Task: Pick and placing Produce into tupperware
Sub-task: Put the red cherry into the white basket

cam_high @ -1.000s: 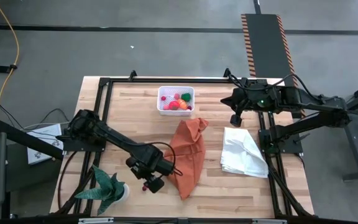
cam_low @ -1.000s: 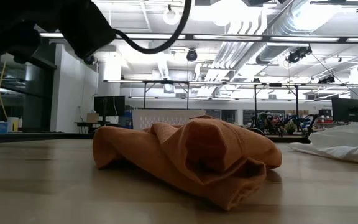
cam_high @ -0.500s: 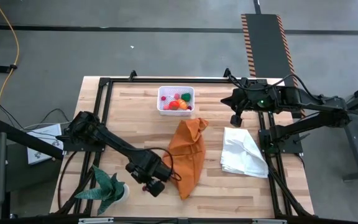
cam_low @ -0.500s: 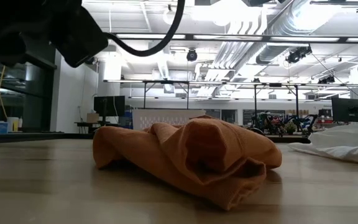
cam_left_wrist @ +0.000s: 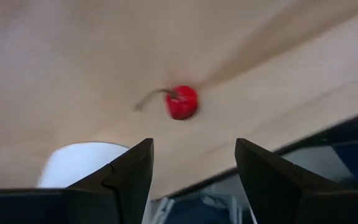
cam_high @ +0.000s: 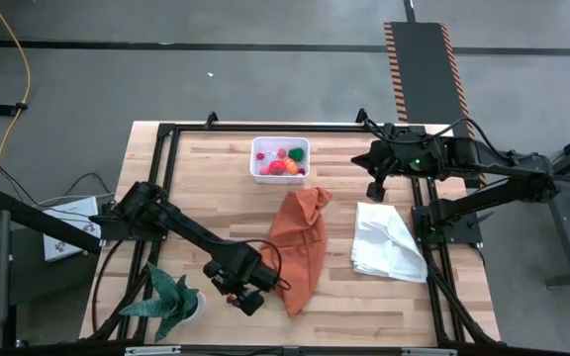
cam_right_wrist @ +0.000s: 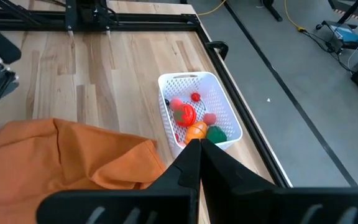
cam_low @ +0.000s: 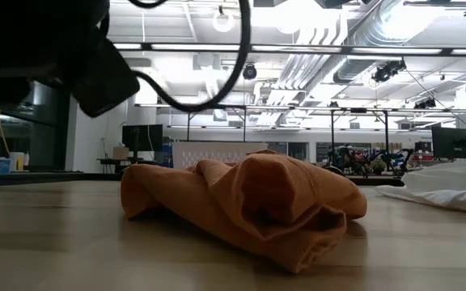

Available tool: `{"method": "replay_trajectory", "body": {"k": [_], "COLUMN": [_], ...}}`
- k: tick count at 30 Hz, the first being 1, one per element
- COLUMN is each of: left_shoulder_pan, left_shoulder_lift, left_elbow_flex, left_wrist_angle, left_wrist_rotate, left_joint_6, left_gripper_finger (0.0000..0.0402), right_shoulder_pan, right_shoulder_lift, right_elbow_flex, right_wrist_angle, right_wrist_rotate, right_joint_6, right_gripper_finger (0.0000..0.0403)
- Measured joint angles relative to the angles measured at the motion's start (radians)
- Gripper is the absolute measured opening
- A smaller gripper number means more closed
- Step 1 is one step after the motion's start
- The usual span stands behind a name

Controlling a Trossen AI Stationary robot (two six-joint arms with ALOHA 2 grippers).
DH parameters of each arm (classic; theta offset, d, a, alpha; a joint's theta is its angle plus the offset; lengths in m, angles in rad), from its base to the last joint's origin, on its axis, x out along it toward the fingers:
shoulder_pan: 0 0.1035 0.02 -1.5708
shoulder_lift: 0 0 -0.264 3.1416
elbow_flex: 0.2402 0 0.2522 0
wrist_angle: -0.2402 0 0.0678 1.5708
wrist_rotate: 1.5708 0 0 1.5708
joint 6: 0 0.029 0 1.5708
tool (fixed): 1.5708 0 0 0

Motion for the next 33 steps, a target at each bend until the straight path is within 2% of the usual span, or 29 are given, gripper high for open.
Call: {"method": "replay_trajectory", "body": {"k": [4, 14, 33], "left_shoulder_pan": [-0.004, -0.009, -0.008], "left_shoulder_lift": [0.024, 0.030, 0.061], "left_elbow_flex": [0.001, 0.002, 0.001], "left_wrist_angle": [0.006, 0.022, 0.038], "left_wrist_rotate": [0.029, -0.003, 0.002], "left_joint_6": [0.009, 0.010, 0.020], "left_gripper_finger": [0.0216, 0.0216, 0.0216], "right_shoulder_pan": [0.000, 0.000, 0.000], "right_shoulder_lift": [0.000, 0.000, 0.000], "right_elbow_flex": [0.000, 0.000, 0.000], "right_wrist_angle": [0.003, 0.004, 0.012], "right_wrist_rotate": [0.000, 0.000, 0.000], "right_joint_6": [0.000, 0.000, -0.026], "right_gripper_finger": [0.0000, 0.0000, 0.0000]}}
